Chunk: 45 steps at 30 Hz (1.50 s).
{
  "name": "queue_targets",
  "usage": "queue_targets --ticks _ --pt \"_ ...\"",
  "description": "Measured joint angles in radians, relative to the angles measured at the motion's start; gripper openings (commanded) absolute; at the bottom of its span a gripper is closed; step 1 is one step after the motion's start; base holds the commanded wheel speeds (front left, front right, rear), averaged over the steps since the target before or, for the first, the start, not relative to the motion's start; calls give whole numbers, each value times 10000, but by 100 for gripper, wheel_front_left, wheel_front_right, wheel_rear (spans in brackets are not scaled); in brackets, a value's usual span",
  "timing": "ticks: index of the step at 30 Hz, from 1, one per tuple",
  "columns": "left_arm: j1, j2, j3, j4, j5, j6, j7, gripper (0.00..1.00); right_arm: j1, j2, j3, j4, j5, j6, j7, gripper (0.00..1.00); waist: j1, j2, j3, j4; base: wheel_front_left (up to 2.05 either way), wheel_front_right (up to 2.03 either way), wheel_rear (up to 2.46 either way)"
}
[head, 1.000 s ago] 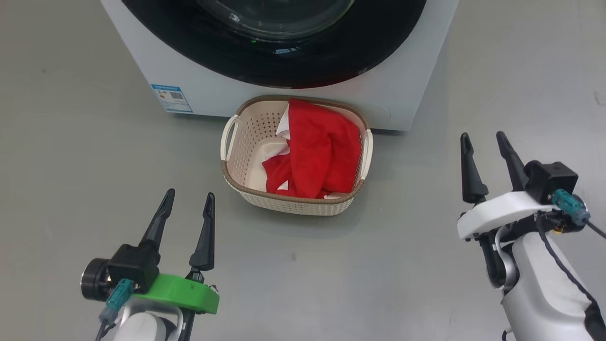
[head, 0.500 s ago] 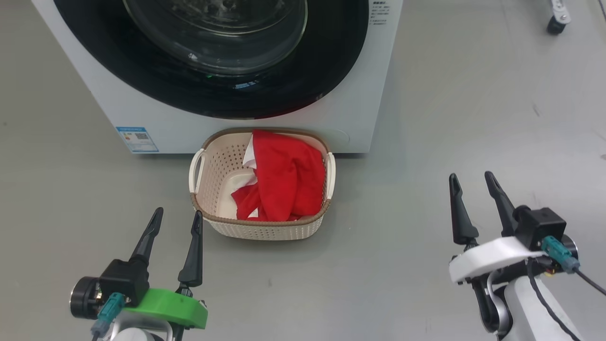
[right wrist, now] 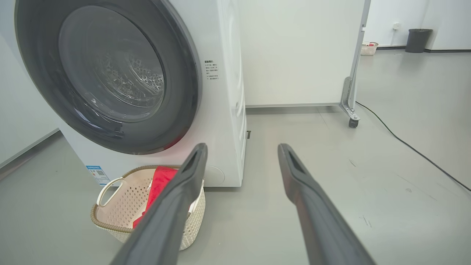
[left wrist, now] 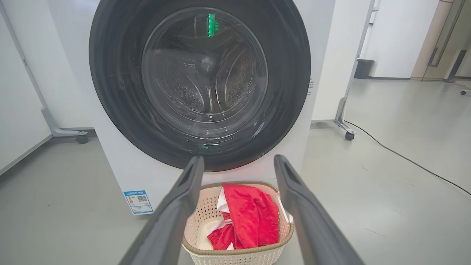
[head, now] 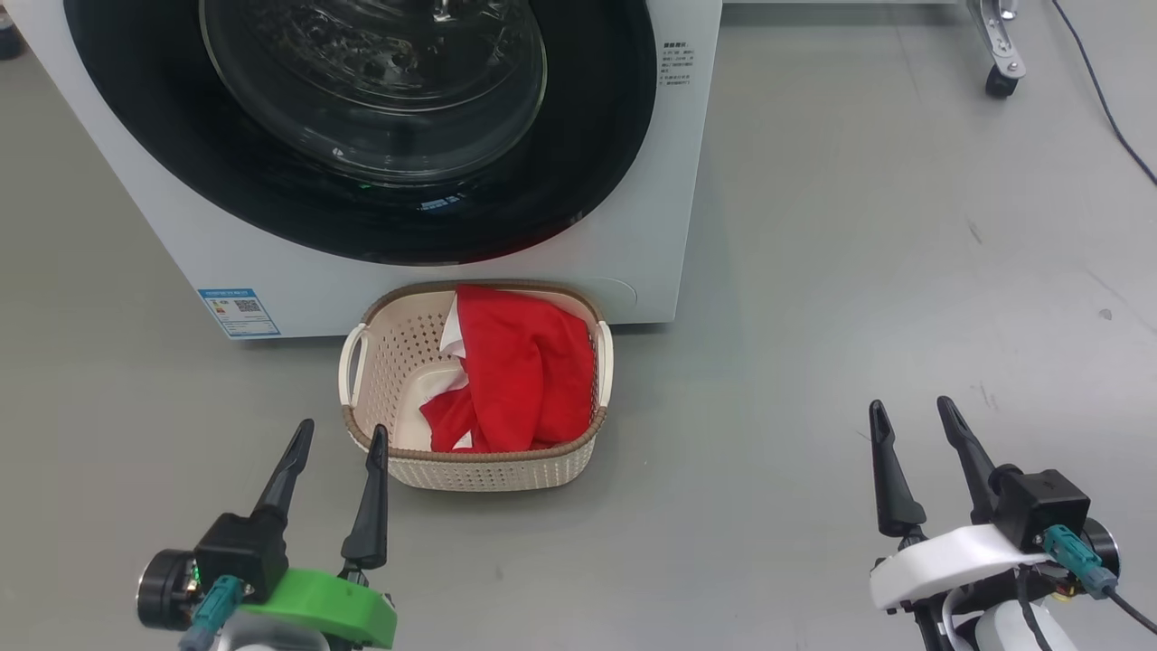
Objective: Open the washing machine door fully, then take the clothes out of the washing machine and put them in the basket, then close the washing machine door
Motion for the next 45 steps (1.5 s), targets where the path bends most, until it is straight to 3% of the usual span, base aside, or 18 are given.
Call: queue_targets --ticks 7,39,40,45 --pt "160 0 -77 161 0 -2 0 100 465 0 -109 -412 -90 -176 -2 100 0 0 -236 93 0 0 0" --pt "231 12 -46 128 -2 -46 0 100 1051 0 -98 -1039 -178 -255 -2 100 0 0 -409 327 0 0 0" --pt "232 6 -59 150 0 -46 0 0 1066 4 -94 -1030 -178 -255 0 0 0 0 -416 328 0 0 0" --pt "477 -100 -136 541 -35 -48 42 0 1248 146 -44 -639 -144 -251 12 0 0 0 -418 326 0 0 0"
